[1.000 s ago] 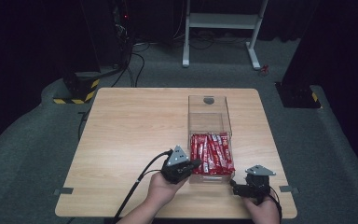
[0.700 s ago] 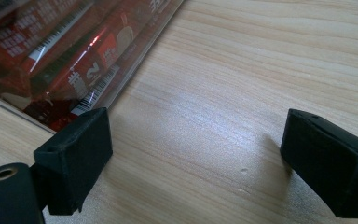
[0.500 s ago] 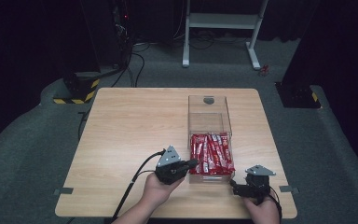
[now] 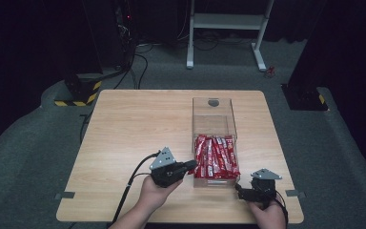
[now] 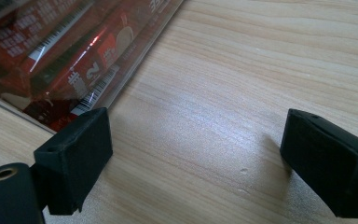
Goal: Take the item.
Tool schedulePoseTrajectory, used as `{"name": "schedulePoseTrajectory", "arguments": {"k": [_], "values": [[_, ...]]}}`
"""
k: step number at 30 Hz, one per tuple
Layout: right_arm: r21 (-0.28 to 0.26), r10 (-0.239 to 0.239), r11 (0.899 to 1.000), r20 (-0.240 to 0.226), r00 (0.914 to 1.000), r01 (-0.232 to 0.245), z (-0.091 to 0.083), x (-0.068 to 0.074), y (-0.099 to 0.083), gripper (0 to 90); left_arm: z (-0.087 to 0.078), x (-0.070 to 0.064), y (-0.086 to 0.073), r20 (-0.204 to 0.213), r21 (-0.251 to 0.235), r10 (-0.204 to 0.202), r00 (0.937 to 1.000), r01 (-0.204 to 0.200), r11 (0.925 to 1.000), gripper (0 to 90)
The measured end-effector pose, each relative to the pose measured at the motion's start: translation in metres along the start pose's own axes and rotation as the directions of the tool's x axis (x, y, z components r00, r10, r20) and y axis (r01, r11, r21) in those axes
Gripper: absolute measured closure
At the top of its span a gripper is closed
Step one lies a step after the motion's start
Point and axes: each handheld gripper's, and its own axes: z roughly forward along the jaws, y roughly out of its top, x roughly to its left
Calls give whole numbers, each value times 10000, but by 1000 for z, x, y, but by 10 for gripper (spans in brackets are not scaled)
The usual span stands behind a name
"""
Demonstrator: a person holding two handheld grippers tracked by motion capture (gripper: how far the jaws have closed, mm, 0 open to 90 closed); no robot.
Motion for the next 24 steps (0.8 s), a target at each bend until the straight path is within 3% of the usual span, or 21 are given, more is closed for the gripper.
{"name": "schedulePoseTrajectory", "arguments": {"k": [7,11,24], "values": [[-1,0,10000,0,10000,0,0,0,0,87,-11,8,3,-48,-84,-73,10000,72,9999,899],[2,0,10000,0,10000,0,0,0,0,87,-18,11,5,-290,-257,177,9994,-184,9995,899],[-1,4,10000,-6,10000,-4,0,0,0,88,-33,22,11,-693,-365,303,9971,-329,9988,898]]}}
